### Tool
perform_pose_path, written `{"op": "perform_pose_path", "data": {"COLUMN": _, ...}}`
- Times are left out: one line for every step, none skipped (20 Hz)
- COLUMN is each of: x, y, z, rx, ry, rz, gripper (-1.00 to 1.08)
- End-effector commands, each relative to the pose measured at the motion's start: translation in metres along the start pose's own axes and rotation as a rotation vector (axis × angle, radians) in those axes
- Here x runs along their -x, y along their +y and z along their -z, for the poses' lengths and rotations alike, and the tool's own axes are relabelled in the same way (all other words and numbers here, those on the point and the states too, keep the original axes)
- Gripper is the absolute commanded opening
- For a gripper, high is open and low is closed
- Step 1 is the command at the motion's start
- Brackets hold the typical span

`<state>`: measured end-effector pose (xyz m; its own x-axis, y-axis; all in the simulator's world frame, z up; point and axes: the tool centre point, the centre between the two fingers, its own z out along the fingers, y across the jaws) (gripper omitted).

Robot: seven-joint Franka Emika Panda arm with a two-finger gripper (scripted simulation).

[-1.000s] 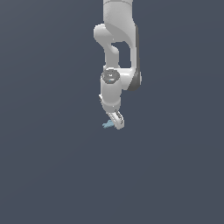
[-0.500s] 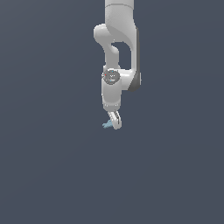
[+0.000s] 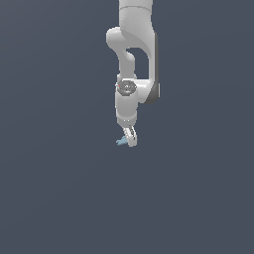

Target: Pick up the object and move it to a goal position.

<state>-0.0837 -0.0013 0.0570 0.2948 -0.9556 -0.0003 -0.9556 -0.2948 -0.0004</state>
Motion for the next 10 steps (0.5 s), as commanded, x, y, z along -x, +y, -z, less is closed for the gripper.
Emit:
{"op": "perform_pose_path", "data": {"x": 0.000, "y": 0.000, "z": -0.005, "rx": 0.001, "ry": 0.000, "rz": -0.001, "gripper": 1.00}}
{"op": "perform_pose_path", "data": {"x": 0.000, "y": 0.001, "z": -0.008, "rx": 0.001, "ry": 0.000, "rz": -0.001, "gripper": 1.00}}
{"op": "perform_pose_path", "data": {"x": 0.000, "y": 0.001, "z": -0.012, "rx": 0.001, "ry": 0.000, "rz": -0.001, "gripper": 1.00}}
{"op": "perform_pose_path", "data": {"x": 0.000, "y": 0.001, "z": -0.016, "rx": 0.001, "ry": 0.000, "rz": -0.002, "gripper": 1.00}}
{"op": "perform_pose_path", "data": {"x": 0.000, "y": 0.001, "z": -0.021, "rx": 0.001, "ry": 0.000, "rz": -0.003, "gripper": 1.00}}
{"op": "perform_pose_path", "data": {"x": 0.000, "y": 0.001, "z": -0.026, "rx": 0.001, "ry": 0.000, "rz": -0.003, "gripper": 1.00}}
{"op": "perform_pose_path", "data": {"x": 0.000, "y": 0.001, "z": -0.031, "rx": 0.001, "ry": 0.000, "rz": -0.004, "gripper": 1.00}}
{"op": "perform_pose_path", "data": {"x": 0.000, "y": 0.001, "z": -0.035, "rx": 0.001, "ry": 0.000, "rz": -0.004, "gripper": 1.00}}
{"op": "perform_pose_path", "data": {"x": 0.000, "y": 0.001, "z": -0.039, "rx": 0.001, "ry": 0.000, "rz": -0.004, "gripper": 1.00}}
{"op": "perform_pose_path", "data": {"x": 0.000, "y": 0.001, "z": -0.042, "rx": 0.001, "ry": 0.000, "rz": -0.004, "gripper": 1.00}}
